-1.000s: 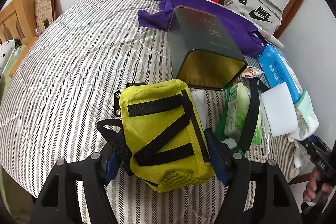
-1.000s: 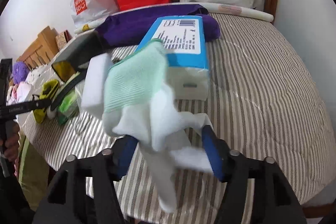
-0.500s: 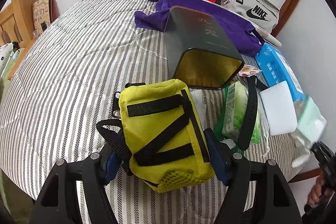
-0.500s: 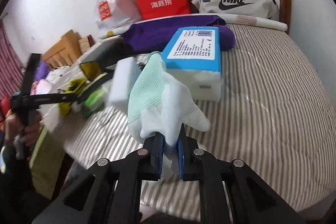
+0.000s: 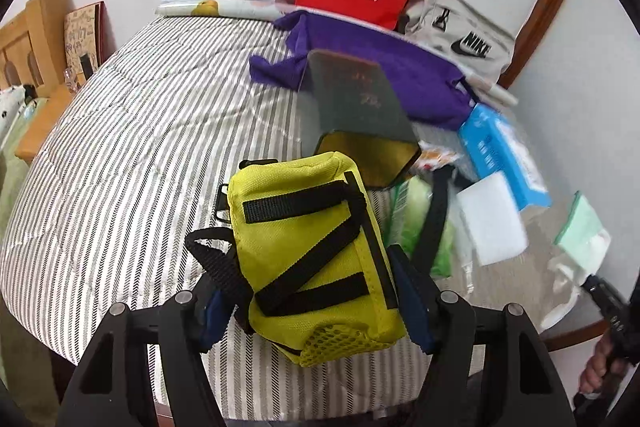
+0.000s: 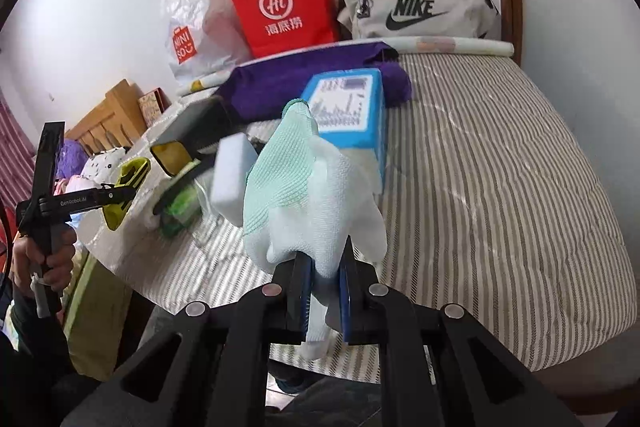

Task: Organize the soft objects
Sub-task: 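Carry the yellow pouch and white gloves with both tools onto the purple towel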

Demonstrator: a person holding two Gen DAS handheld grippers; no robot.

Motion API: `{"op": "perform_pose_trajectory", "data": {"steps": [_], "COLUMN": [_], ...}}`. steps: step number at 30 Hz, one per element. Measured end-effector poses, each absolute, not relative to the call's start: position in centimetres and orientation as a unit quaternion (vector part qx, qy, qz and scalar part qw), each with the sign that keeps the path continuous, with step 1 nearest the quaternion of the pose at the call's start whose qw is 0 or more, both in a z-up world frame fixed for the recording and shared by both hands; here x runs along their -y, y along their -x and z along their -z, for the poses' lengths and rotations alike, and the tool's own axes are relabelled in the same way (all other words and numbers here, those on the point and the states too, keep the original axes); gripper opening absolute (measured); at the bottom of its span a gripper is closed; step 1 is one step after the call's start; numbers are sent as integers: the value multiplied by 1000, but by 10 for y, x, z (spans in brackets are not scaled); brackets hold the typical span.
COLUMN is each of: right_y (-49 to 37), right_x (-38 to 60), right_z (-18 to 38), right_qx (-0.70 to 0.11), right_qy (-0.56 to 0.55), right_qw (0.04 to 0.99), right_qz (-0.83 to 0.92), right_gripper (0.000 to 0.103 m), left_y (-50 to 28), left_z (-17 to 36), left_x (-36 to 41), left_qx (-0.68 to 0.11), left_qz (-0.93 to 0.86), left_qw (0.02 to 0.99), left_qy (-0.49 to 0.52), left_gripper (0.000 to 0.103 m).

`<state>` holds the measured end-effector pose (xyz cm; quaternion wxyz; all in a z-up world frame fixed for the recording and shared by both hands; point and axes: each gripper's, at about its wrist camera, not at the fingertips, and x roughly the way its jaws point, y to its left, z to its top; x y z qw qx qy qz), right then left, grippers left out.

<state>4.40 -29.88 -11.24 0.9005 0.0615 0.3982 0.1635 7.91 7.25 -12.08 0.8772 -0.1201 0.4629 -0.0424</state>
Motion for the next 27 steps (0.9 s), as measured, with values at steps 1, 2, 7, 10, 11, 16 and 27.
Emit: {"op": "perform_pose_trajectory", "data": {"steps": [1,2,7,10,11,16,27], "right_y": [-44,-44,-50,-59,-63,-87,-177], "right_x": [299,297,294,293,292,285,272], "right_z": [110,106,89,78,74,57,35], "right_qx": [-396,-393,-385,-383,-384,-379,-385], "right_qy": [-61,-60,-62,-63,-65,-57,-40], "right_qw": [901,902,903,904,904,906,905], "right_qz": [-164,-167,-177,-176,-176,-181,-175], "right_gripper": [12,12,12,12,12,12,12], "left_y": [-78,-78,-82,-89,-92,-110,-161], "left_z": [115,111,91,81,77,65,53], "left_x": [-75,-76,-77,-75,-75,-73,-79], "left_qx": [-459,-455,-445,-442,-441,-441,-446], "left_qz": [42,40,35,34,33,28,8], "left_qw": [879,881,887,889,890,891,891], "left_qy": [123,121,117,113,113,102,89], "left_gripper": [68,68,68,68,68,68,68]}}
